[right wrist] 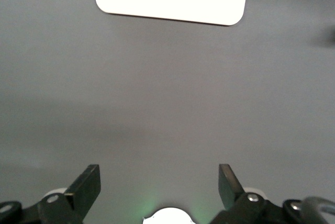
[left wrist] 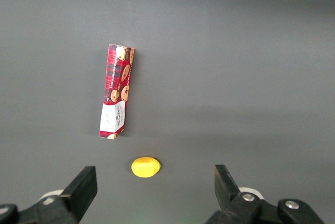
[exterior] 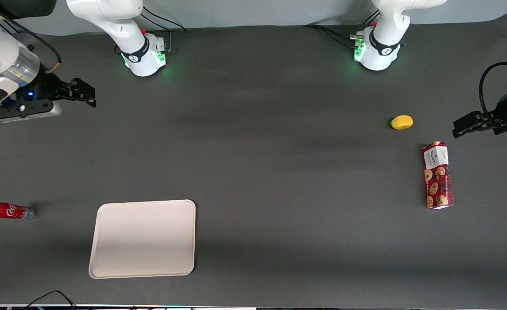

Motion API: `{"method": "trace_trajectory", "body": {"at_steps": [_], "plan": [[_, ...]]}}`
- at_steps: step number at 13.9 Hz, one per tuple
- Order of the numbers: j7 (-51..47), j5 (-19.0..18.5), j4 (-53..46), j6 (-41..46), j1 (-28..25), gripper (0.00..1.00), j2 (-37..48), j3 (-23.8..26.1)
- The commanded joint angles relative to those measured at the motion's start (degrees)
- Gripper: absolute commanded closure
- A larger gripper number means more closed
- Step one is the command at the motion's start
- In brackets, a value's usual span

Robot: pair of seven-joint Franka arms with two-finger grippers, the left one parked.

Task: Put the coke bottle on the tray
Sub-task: 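Move the right gripper down toward the red Coca-Cola bottle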

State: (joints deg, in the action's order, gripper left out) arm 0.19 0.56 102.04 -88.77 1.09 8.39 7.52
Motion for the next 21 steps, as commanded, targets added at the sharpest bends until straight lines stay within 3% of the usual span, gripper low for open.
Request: {"method": "trace_trajectory", "body": {"at_steps": [1, 3, 5, 7, 9, 14, 15, 19, 21], "plan": [[-0.90, -0.47, -2.37, 0.01, -0.12, 0.00, -1.27, -0.75], [0.15, -1.09, -4.03, -0.08, 0.05, 0.00, -2.93, -2.23], [4.69, -1.52, -4.57, -0.61, 0.05, 0.00, -5.21, -6.88], [20.03, -4.94, -6.06, -3.05, 0.05, 0.00, -8.72, -12.93], [34.28, -5.13, -5.89, -7.71, -0.91, 0.00, -10.83, -20.05], [63.64, -4.70, -5.80, -20.10, 0.40, 0.00, -17.77, -27.73], [68.49, -3.56, -5.71, -22.82, 2.49, 0.00, -19.44, -27.91], [91.25, 6.80, -6.67, -30.92, 8.30, 0.00, -27.26, -27.91], [94.46, 8.75, -8.34, -31.46, 9.19, 0.00, -29.82, -27.91]]}}
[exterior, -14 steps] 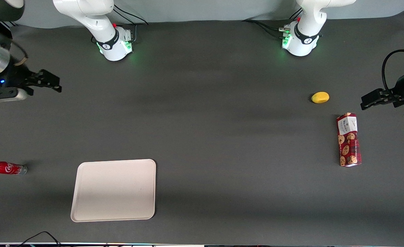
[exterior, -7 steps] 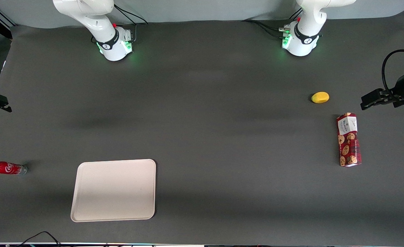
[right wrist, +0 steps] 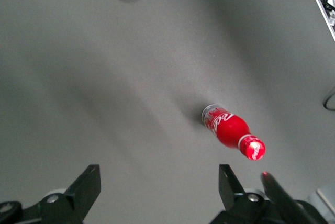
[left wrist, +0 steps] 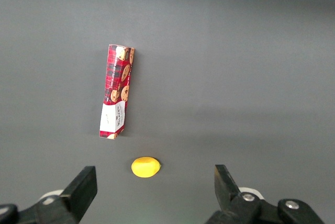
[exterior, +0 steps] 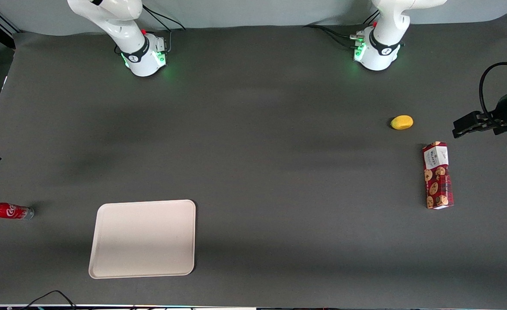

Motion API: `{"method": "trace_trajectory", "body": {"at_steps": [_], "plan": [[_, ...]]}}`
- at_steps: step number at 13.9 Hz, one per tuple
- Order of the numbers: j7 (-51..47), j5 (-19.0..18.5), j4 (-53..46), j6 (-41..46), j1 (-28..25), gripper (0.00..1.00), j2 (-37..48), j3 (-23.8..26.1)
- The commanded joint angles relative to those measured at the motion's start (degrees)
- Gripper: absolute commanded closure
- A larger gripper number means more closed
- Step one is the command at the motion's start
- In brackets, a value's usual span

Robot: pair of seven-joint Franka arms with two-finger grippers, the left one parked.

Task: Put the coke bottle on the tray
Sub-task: 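Move the right gripper down toward the red Coca-Cola bottle, then close the right gripper around the red Coca-Cola bottle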

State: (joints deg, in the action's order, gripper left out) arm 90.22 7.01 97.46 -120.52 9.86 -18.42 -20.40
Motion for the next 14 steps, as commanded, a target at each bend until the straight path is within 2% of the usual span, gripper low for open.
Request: {"method": "trace_trajectory", "body": {"at_steps": [1, 4, 7, 9, 11, 14], "plan": [[6.88, 2.65, -5.42, 0.20, 1.64, 0.00, -4.50, 0.01], [14.43, 8.09, -12.27, 0.38, 4.55, 0.00, -11.36, 0.36], [17.09, 9.59, -18.08, 0.90, 6.74, 0.00, -16.63, 0.80], [17.97, 12.31, -22.73, 0.99, 7.01, 0.00, -20.58, 0.89], [18.15, 13.02, -26.96, 2.48, 7.01, 0.00, -23.58, 1.06], [18.24, 15.92, -28.29, 2.49, 8.24, 0.00, -24.91, 1.06]]}}
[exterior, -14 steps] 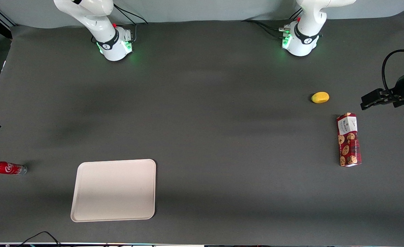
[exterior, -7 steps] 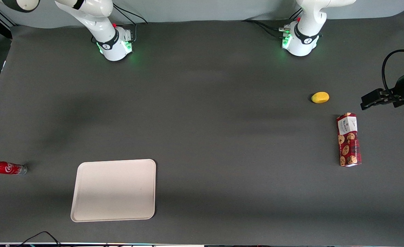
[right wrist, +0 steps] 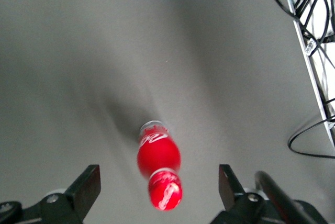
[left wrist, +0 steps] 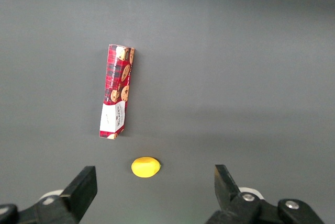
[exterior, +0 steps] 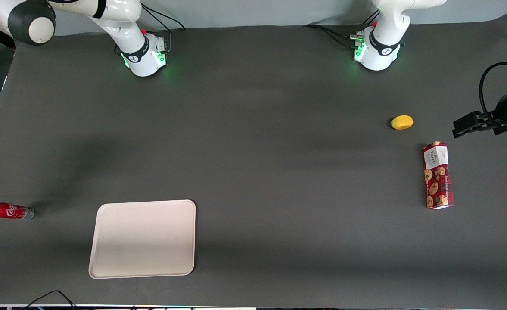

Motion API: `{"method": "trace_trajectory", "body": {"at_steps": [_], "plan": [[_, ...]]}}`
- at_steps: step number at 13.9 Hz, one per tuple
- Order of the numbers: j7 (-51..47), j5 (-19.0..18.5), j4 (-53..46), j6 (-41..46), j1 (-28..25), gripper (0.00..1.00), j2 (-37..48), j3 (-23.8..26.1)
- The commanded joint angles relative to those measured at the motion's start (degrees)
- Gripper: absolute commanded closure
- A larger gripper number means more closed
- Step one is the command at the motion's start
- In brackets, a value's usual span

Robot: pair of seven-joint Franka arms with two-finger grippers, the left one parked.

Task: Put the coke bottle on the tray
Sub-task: 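Close the right gripper around the red Coca-Cola bottle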

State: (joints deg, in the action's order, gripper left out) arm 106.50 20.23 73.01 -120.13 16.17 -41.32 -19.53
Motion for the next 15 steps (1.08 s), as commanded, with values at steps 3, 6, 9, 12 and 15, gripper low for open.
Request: {"method": "trace_trajectory", "body": {"at_steps": [3, 6, 9, 12, 15], "plan": [[2.05, 4.38, -4.72, 2.10, 3.86, 0.00, -4.03, 1.42], [2.05, 4.82, -4.72, 2.10, 5.09, 0.00, -4.39, 1.69], [2.05, 4.82, -4.72, 2.10, 5.01, 0.28, -4.30, 1.69], [1.96, 4.82, -4.80, 2.10, 4.48, 0.36, -4.21, 1.78], [1.79, 4.82, -4.80, 2.10, 4.39, 0.49, -4.12, 1.87]]}}
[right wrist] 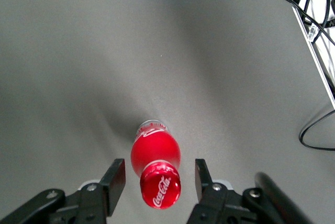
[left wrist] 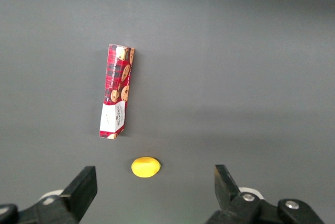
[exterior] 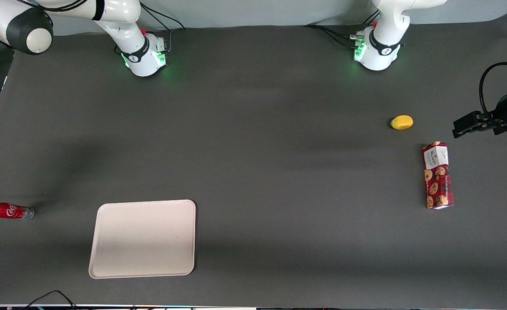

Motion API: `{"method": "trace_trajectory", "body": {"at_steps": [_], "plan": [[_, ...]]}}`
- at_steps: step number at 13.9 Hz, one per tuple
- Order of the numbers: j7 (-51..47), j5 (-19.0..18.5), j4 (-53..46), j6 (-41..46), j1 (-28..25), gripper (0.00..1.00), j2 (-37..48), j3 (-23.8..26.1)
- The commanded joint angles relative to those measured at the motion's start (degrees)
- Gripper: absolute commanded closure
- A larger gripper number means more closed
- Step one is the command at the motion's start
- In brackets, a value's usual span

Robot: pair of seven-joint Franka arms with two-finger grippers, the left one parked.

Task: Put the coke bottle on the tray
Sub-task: 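Close the right gripper around the red Coca-Cola bottle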

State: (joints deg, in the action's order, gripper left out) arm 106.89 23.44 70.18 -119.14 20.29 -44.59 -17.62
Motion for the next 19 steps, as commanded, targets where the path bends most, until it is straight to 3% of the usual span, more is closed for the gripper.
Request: {"method": "trace_trajectory", "body": {"at_steps": [1, 5, 11, 13, 19], "plan": [[1.31, 1.61, -1.97, 1.10, 0.28, 0.58, -0.85, -0.05], [1.22, 1.35, -1.97, 1.10, 0.10, 0.95, -0.41, -0.05], [-1.41, 0.03, -1.27, 4.35, -2.09, 0.99, 3.36, -0.14], [-5.53, -3.56, -1.10, 7.50, -3.85, 0.99, 5.82, -0.14], [-15.98, -8.75, -0.57, 16.64, -11.05, 1.00, 13.20, 0.13]]}}
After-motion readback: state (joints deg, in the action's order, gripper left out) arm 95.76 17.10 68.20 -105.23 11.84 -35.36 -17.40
